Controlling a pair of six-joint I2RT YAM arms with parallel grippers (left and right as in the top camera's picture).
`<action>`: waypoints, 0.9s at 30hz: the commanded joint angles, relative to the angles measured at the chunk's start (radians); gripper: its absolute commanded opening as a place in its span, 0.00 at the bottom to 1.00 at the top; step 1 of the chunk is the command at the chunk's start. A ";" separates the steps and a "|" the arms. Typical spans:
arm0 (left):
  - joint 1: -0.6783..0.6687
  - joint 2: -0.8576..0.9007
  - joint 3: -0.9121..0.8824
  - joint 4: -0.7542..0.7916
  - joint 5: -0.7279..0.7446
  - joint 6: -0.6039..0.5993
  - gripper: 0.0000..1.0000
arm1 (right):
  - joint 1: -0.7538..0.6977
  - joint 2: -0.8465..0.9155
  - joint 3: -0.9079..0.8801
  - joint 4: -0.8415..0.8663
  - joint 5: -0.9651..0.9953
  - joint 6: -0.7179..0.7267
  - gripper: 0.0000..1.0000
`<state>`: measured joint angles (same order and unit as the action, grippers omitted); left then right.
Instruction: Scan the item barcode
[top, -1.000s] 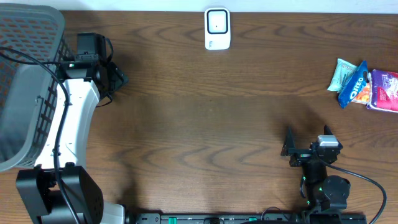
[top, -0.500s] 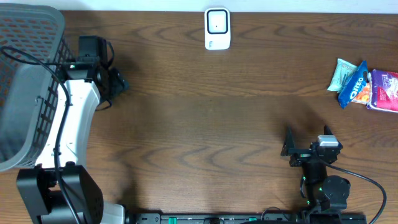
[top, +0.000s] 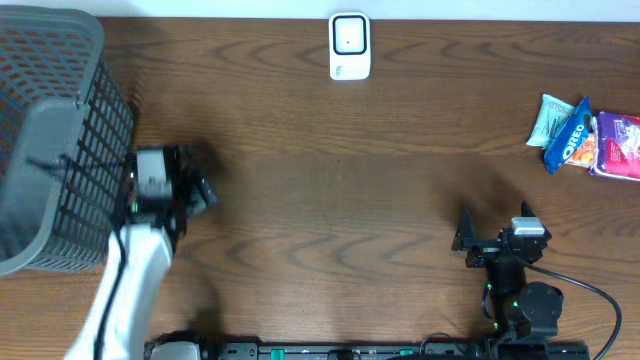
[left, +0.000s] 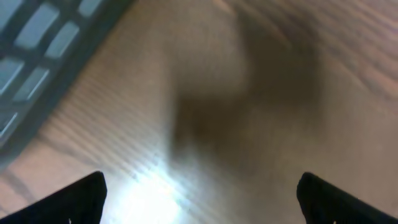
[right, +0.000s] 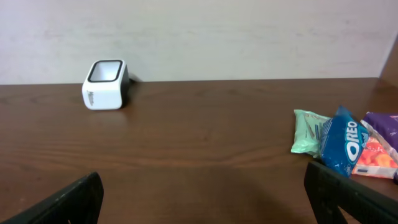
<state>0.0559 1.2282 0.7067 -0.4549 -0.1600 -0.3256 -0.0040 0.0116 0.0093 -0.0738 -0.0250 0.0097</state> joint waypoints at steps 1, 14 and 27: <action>-0.001 -0.124 -0.121 0.060 -0.005 0.084 0.98 | 0.008 -0.006 -0.004 -0.001 0.008 -0.014 0.99; -0.001 -0.698 -0.496 0.235 0.014 0.116 0.98 | 0.008 -0.006 -0.004 -0.001 0.008 -0.014 0.99; -0.001 -1.001 -0.663 0.399 0.221 0.295 0.98 | 0.008 -0.006 -0.004 -0.001 0.008 -0.014 0.99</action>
<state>0.0559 0.2699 0.0692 -0.0772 -0.0086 -0.0994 -0.0040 0.0120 0.0093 -0.0734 -0.0250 0.0097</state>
